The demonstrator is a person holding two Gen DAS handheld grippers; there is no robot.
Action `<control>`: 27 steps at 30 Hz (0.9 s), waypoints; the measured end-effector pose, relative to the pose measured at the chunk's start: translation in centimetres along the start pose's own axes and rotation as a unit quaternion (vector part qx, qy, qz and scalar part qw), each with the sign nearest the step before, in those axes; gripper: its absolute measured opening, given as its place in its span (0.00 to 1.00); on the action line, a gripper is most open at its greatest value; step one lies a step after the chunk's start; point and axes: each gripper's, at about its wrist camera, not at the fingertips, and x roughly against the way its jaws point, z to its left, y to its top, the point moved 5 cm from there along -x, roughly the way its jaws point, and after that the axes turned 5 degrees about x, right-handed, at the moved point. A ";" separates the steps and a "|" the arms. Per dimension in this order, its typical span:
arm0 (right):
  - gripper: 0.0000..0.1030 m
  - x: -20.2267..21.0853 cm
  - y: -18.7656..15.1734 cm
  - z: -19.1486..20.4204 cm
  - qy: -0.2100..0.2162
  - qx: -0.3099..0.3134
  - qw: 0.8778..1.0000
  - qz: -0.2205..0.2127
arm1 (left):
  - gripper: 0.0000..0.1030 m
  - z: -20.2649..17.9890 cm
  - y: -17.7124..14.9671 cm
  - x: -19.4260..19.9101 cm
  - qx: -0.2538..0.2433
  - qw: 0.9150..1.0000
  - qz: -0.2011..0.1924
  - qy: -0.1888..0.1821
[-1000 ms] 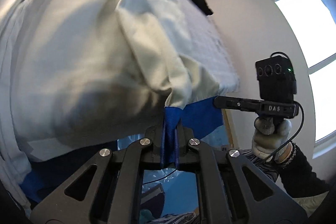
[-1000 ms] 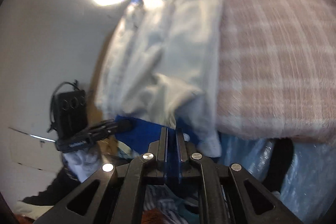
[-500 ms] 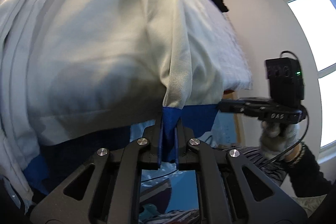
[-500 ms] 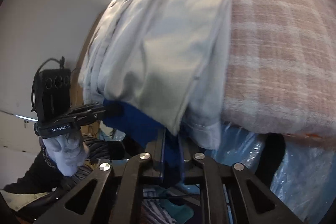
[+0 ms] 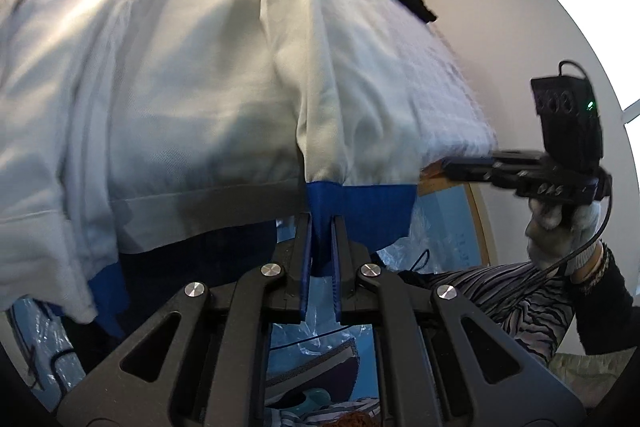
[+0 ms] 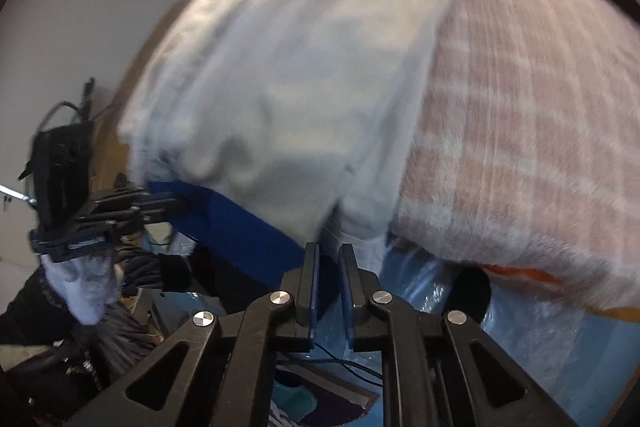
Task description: Fold large clothes
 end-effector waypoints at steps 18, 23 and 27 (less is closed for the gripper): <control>0.20 1.9 19.5 -1.1 -0.067 -0.016 0.984 -0.167 | 0.05 -0.3 4.8 -1.8 0.005 1.000 -0.023 0.004; 0.20 -2.9 24.9 -2.9 -0.111 -0.034 0.982 -0.152 | 0.05 0.6 4.8 -2.4 0.021 1.000 -0.014 -0.006; 0.20 -5.8 28.4 -3.8 -0.127 -0.051 0.980 -0.144 | 0.05 1.4 4.9 -2.8 0.029 0.999 -0.008 -0.014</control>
